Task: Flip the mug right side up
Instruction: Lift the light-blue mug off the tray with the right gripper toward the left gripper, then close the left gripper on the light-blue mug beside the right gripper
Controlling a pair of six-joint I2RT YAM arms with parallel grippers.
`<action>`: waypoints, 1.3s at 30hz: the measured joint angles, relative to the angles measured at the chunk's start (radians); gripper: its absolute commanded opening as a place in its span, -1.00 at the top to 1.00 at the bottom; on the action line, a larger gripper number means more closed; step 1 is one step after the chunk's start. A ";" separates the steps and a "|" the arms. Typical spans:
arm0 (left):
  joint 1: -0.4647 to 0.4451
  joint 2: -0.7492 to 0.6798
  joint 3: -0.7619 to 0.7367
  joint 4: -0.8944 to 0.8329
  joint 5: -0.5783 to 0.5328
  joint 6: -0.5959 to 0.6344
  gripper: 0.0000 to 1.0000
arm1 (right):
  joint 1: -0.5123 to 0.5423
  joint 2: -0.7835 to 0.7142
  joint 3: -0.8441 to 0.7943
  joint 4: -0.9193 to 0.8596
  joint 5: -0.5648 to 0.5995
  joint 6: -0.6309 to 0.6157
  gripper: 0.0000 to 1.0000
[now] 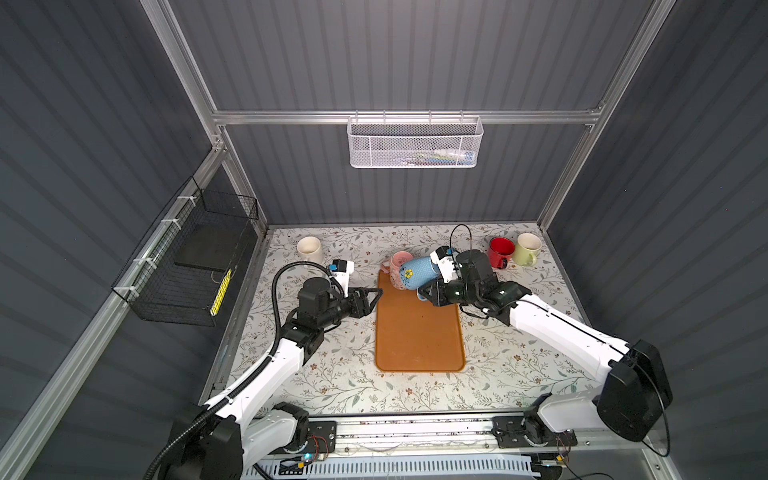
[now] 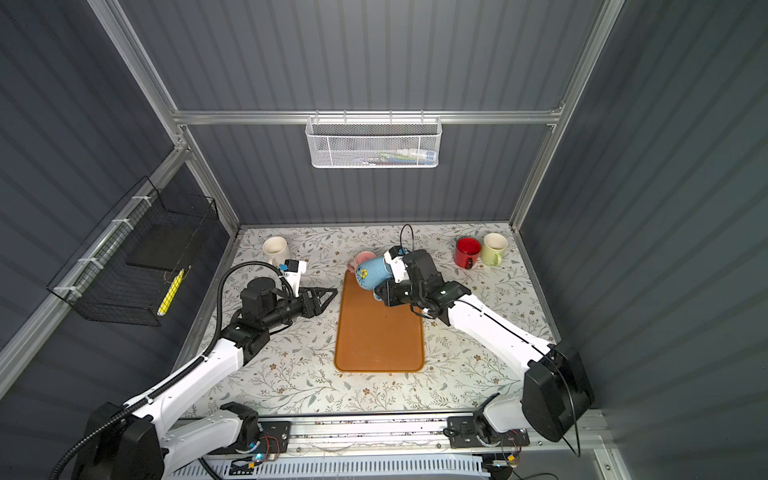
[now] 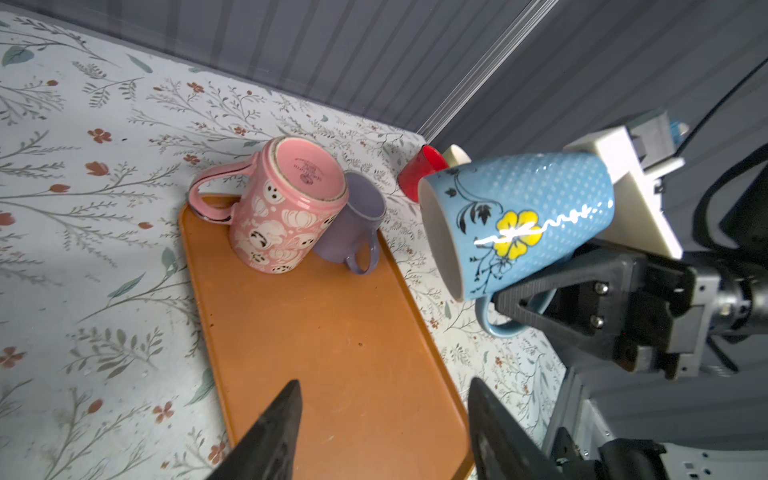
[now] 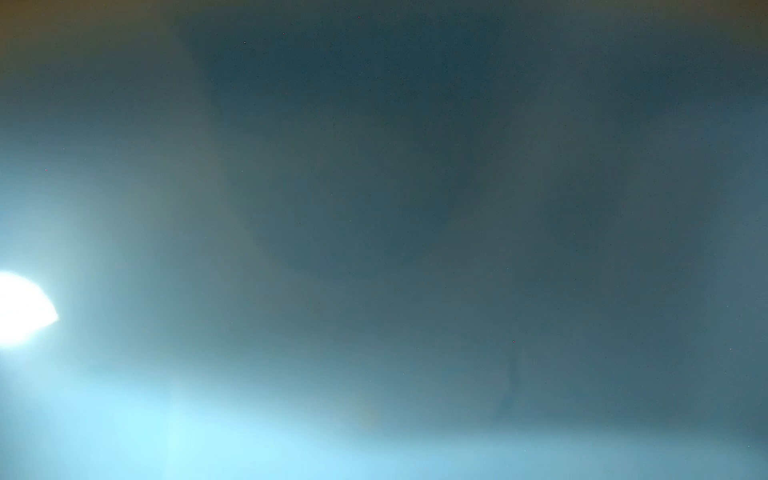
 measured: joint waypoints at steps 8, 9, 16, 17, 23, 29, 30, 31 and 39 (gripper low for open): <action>0.011 0.087 0.029 0.137 0.153 -0.055 -0.26 | -0.032 -0.029 -0.033 0.057 -0.108 0.034 1.00; 0.011 0.095 0.034 0.153 0.168 -0.062 -0.26 | -0.032 -0.029 -0.033 0.064 -0.118 0.037 1.00; 0.011 0.153 0.081 0.302 0.267 -0.132 -0.26 | -0.034 -0.029 -0.033 0.108 -0.200 0.049 1.00; 0.011 0.159 0.086 0.324 0.275 -0.142 -0.25 | -0.034 -0.029 -0.033 0.110 -0.208 0.049 1.00; 0.011 0.194 0.093 0.450 0.316 -0.213 -0.25 | -0.034 -0.035 -0.033 0.136 -0.244 0.061 1.00; 0.011 0.211 0.093 0.537 0.335 -0.280 -0.24 | -0.034 -0.053 -0.033 0.182 -0.269 0.072 1.00; 0.011 0.211 0.093 0.551 0.338 -0.290 -0.24 | -0.034 -0.053 -0.033 0.192 -0.274 0.075 1.00; 0.011 0.211 0.093 0.561 0.340 -0.299 -0.24 | -0.034 -0.053 -0.034 0.200 -0.278 0.079 1.00; 0.007 0.238 0.093 0.672 0.350 -0.377 -0.20 | -0.034 -0.050 -0.036 0.247 -0.314 0.090 1.00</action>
